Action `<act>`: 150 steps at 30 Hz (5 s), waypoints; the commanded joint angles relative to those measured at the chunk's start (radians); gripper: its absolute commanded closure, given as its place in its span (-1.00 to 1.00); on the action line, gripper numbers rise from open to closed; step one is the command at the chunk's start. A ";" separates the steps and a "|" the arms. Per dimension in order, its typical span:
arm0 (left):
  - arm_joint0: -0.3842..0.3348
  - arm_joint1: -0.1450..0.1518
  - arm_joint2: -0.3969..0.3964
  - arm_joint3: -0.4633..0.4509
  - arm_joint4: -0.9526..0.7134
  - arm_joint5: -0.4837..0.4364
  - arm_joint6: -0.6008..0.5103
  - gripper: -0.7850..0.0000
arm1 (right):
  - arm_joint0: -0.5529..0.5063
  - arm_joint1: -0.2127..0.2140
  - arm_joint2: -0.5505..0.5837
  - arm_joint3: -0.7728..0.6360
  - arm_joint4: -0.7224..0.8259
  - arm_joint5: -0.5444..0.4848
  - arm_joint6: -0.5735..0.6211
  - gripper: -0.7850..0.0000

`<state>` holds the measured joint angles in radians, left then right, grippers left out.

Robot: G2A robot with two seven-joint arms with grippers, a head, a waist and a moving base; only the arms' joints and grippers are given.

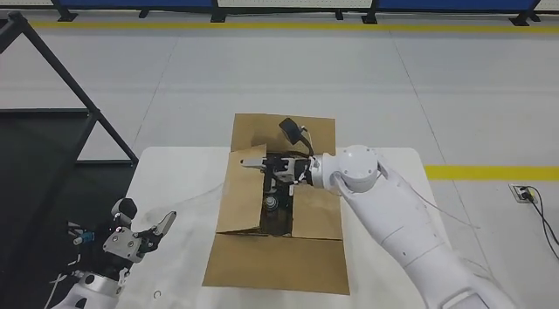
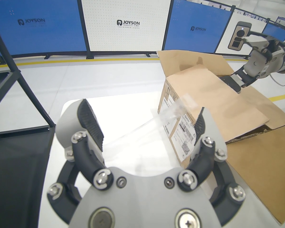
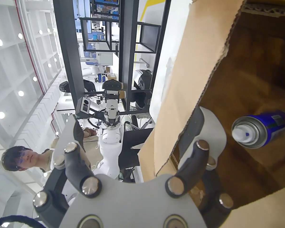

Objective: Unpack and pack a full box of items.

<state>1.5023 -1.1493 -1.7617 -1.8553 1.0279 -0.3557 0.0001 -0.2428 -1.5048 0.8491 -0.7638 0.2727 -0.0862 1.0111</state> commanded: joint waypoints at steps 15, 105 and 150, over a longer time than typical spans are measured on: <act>0.021 0.000 -0.049 0.004 -0.015 0.039 0.034 -1.00 | 0.102 -0.107 -0.121 0.021 0.032 0.012 -0.117 -1.00; -0.116 0.018 0.122 0.166 0.248 -0.011 -0.192 -1.00 | 0.064 -0.212 -0.040 0.105 -0.105 -0.175 -0.118 -1.00; 0.066 0.049 -0.105 -0.138 -0.238 -0.254 -0.217 -1.00 | -0.125 -0.115 0.139 -0.227 -0.273 -0.086 -0.134 -1.00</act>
<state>1.5643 -1.1018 -1.8577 -1.9768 0.8325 -0.5982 -0.1985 -0.3564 -1.6260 0.9755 -0.9682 0.0115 -0.1756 0.8795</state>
